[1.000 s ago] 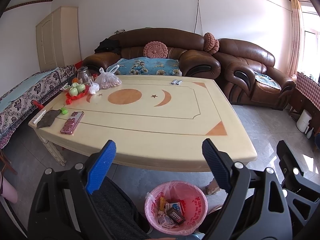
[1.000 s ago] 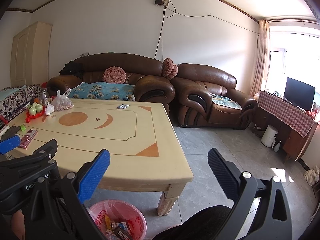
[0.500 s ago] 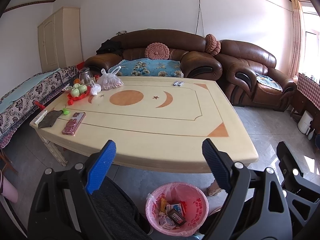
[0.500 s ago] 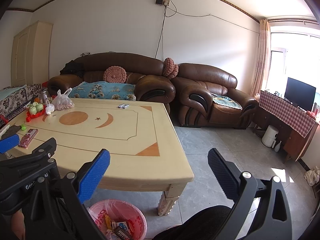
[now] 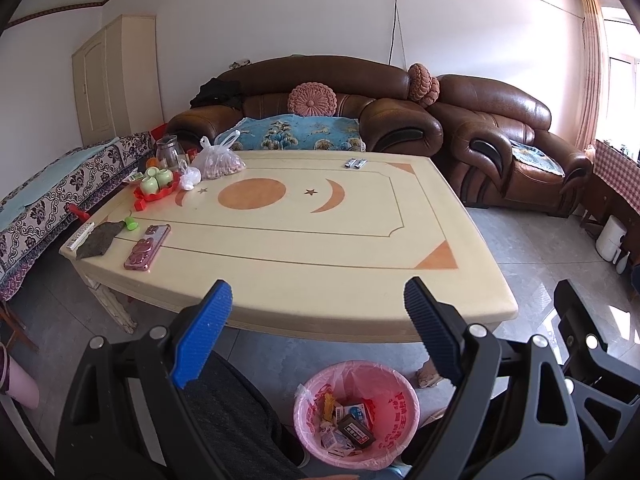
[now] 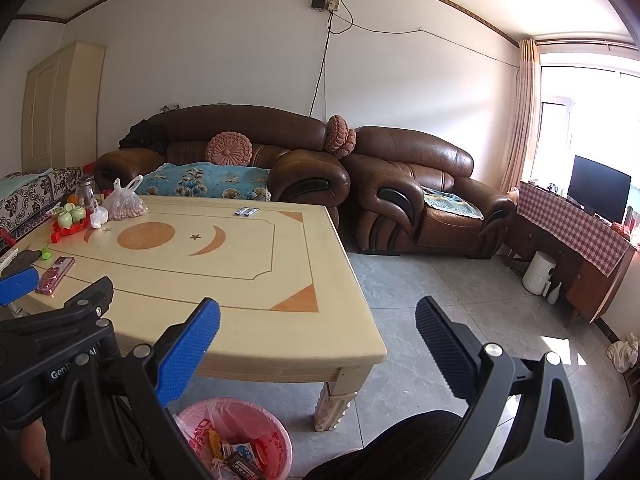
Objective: Collect trash
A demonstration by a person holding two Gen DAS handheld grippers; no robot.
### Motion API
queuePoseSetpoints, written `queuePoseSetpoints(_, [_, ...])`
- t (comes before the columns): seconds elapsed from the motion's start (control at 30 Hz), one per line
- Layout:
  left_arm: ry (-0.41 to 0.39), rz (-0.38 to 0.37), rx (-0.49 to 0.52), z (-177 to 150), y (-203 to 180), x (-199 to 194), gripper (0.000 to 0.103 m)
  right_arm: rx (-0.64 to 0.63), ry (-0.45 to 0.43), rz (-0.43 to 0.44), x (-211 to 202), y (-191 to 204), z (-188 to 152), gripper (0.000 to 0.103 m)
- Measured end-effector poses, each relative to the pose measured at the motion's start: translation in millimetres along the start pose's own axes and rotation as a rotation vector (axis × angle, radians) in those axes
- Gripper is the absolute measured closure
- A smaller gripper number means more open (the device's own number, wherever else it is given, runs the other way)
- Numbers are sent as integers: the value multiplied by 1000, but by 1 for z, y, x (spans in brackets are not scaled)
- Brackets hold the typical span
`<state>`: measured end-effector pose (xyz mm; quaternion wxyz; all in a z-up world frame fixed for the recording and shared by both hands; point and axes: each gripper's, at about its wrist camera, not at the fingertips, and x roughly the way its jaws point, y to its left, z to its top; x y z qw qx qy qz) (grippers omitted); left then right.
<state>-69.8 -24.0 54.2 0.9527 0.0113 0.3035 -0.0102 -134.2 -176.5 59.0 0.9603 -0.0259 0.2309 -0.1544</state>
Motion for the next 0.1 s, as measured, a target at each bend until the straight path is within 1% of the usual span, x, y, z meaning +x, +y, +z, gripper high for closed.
queuePoseSetpoints(0.1, [2, -1, 1, -1, -1, -1, 17, -2, 0, 1, 0, 0, 0, 7])
